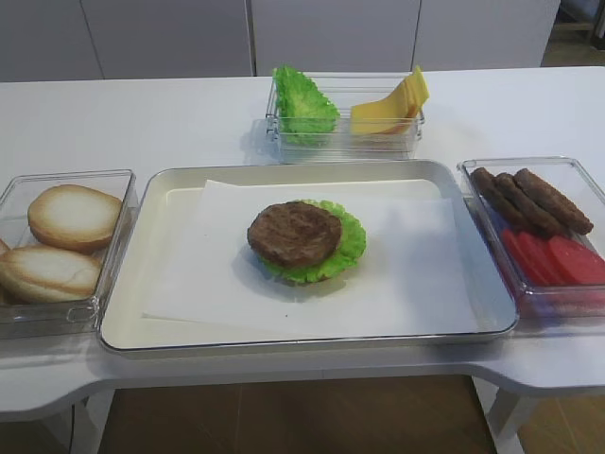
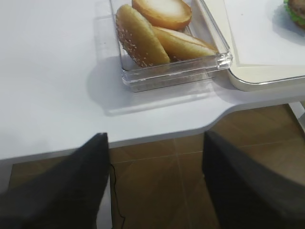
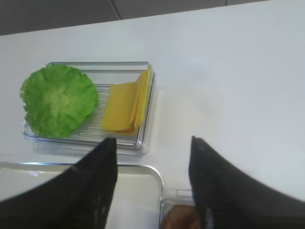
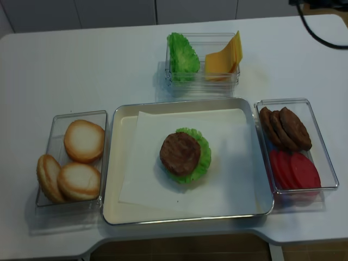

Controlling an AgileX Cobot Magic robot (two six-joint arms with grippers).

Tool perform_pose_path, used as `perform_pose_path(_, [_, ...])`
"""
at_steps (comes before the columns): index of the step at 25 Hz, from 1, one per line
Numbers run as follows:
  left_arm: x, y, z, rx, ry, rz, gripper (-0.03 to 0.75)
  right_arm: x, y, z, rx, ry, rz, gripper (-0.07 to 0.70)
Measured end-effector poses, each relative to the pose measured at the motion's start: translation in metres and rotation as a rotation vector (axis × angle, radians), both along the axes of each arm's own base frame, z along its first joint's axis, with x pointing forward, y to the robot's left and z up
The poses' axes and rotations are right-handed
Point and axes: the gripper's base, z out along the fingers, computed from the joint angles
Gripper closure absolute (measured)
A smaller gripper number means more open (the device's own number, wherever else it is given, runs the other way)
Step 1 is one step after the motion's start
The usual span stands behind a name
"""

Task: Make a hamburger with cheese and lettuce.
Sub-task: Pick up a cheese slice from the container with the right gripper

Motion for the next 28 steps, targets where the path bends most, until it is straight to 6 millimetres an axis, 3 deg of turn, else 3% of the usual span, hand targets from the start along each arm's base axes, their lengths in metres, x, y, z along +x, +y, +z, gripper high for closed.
perform_pose_path(8, [0.0, 0.0, 0.0, 0.0, 0.0, 0.0, 0.257, 0.075, 0.007, -0.05, 0.064, 0.097, 0.058, 0.267])
perform_pose_path(14, [0.0, 0.0, 0.0, 0.0, 0.0, 0.0, 0.257, 0.113, 0.012, -0.082, 0.102, 0.16, 0.091, 0.272])
perform_pose_path(22, [0.0, 0.0, 0.0, 0.0, 0.0, 0.0, 0.257, 0.135, 0.02, -0.121, 0.208, 0.212, 0.129, 0.304])
perform_pose_path(28, [0.0, 0.0, 0.0, 0.0, 0.0, 0.0, 0.257, 0.141, 0.022, -0.138, 0.222, 0.23, 0.142, 0.307])
